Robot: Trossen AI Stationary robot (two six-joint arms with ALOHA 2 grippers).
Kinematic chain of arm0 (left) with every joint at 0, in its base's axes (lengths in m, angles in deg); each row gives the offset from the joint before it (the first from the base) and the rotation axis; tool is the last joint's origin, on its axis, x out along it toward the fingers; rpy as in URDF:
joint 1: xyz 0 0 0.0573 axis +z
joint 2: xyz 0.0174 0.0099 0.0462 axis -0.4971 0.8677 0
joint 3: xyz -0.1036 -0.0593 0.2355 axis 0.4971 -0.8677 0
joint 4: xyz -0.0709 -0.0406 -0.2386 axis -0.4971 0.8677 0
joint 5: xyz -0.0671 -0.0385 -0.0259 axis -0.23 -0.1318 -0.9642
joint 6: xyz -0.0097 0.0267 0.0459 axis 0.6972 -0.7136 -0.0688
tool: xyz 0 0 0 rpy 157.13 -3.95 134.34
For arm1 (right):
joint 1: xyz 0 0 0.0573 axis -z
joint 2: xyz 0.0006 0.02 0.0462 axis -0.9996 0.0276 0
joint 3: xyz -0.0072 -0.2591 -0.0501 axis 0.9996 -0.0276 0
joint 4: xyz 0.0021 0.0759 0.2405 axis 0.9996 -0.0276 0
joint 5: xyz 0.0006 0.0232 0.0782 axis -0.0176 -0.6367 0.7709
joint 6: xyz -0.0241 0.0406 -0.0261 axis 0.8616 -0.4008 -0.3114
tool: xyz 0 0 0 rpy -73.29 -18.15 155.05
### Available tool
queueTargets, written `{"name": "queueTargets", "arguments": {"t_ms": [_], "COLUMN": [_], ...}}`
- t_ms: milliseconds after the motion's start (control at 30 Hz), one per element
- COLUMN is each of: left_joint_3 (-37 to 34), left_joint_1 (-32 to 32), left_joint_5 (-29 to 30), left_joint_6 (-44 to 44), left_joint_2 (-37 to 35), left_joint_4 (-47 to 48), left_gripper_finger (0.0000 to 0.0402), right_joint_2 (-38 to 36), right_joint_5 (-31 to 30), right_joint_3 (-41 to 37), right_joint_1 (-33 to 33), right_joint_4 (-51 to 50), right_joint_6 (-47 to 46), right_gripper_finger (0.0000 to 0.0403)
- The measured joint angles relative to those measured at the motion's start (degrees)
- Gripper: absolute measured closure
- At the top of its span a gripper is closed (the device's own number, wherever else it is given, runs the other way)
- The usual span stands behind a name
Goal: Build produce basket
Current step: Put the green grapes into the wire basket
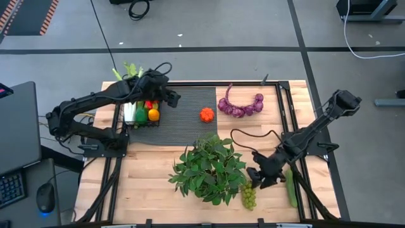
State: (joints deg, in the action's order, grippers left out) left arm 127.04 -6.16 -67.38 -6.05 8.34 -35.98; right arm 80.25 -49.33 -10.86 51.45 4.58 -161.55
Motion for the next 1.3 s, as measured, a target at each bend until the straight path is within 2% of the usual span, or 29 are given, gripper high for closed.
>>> {"name": "queueTargets", "arguments": {"t_ms": [333, 567, 833, 1033, 1200, 1300], "left_joint_3": [0.00, 0.00, 0.00, 0.00, 0.00, 0.00], "left_joint_1": [-6.96, -12.90, -18.58, -21.20, -21.00, -20.29], "left_joint_5": [-0.21, -0.24, -0.21, -0.20, 0.01, 1.26], "left_joint_6": [8.18, 8.87, 14.43, 14.20, 12.61, 11.28], "left_joint_2": [-0.02, -0.02, -0.07, -0.09, -0.09, -0.09], "left_joint_4": [4.78, 7.67, 11.14, 11.35, 11.11, 11.31], "left_gripper_finger": [0.0111, 0.0111, 0.0111, 0.0111, 0.0111, 0.0111], "right_joint_2": [10.30, 15.94, 20.39, 19.55, 16.79, 14.24], "right_joint_5": [-5.30, -8.99, -10.29, -14.73, -22.35, -26.13], "right_joint_3": [1.25, 1.25, 1.34, 1.23, 1.15, 1.14], "right_joint_1": [-3.77, -4.34, -4.23, -4.31, -4.18, -4.04], "right_joint_4": [2.17, 4.75, 8.21, 8.06, 6.86, 6.27], "right_joint_6": [0.68, 2.89, 7.76, 8.77, 9.87, 10.17], "right_gripper_finger": [0.0179, 0.0182, 0.0189, 0.0237, 0.0297, 0.0318]}}
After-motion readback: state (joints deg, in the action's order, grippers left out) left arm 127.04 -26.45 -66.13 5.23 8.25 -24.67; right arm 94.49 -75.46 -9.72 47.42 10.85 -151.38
